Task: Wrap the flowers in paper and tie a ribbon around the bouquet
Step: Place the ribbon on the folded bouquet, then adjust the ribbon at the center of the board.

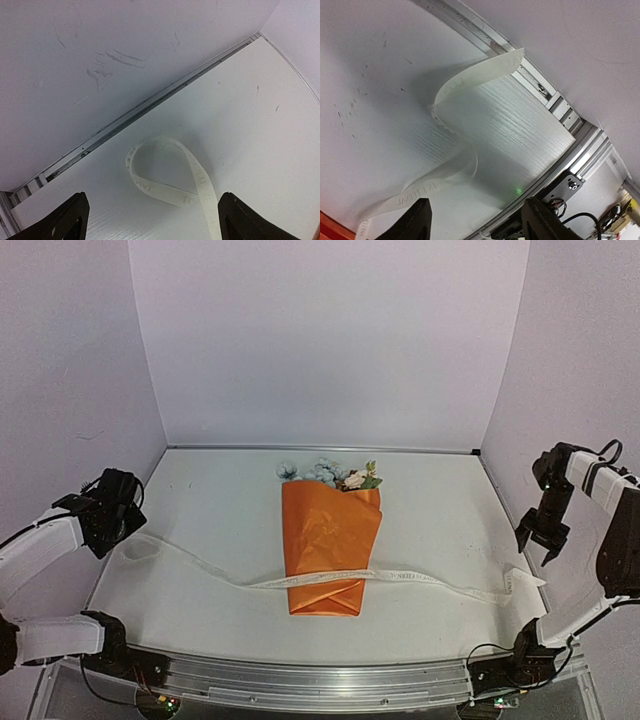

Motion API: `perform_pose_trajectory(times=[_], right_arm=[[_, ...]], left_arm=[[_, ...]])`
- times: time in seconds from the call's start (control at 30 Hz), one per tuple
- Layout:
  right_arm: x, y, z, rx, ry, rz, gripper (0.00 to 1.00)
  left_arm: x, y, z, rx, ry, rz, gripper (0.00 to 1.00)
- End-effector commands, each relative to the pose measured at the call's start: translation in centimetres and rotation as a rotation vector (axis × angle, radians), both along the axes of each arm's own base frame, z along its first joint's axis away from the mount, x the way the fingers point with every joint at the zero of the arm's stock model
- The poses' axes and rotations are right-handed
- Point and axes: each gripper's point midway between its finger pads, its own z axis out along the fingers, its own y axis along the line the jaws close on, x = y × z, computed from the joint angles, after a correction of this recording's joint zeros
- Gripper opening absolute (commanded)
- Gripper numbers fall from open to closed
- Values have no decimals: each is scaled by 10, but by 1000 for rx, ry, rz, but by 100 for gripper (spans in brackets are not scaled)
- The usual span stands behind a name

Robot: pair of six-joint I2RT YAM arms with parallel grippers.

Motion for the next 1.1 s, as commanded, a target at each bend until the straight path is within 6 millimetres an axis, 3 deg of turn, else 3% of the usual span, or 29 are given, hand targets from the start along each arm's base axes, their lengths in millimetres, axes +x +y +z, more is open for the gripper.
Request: perform_pose_trajectory(times=[0.0,0.13,0.27,0.43,0.57,0.77,0.83,0.9,1.07], right_arm=[[14,23,19,113,-104,3,73],[34,63,33,176,-158,188,78],[53,130,31,270,-236,453,80],[64,207,18,435,-223,698,81],[66,253,2,509,-235,791,81],[77,293,-15,523,-260,918,81],[87,299,-22,528,-261,904,79],[94,307,-29,553,-246,875,71],[95,320,-52,591,-215,812,50]], left_arm=[[39,-27,49,-40,-129,-188,97],[66,-70,62,-153,-200,-403,94],[79,-144,45,-361,-215,-693,85],[70,-241,17,-482,-143,-996,81],[58,-289,-16,-540,-60,-1102,77],[47,-344,-51,-535,4,-1253,61],[44,-352,-68,-520,63,-1259,55],[39,-355,-85,-528,119,-1249,46],[18,-359,-105,-553,203,-1265,34]])
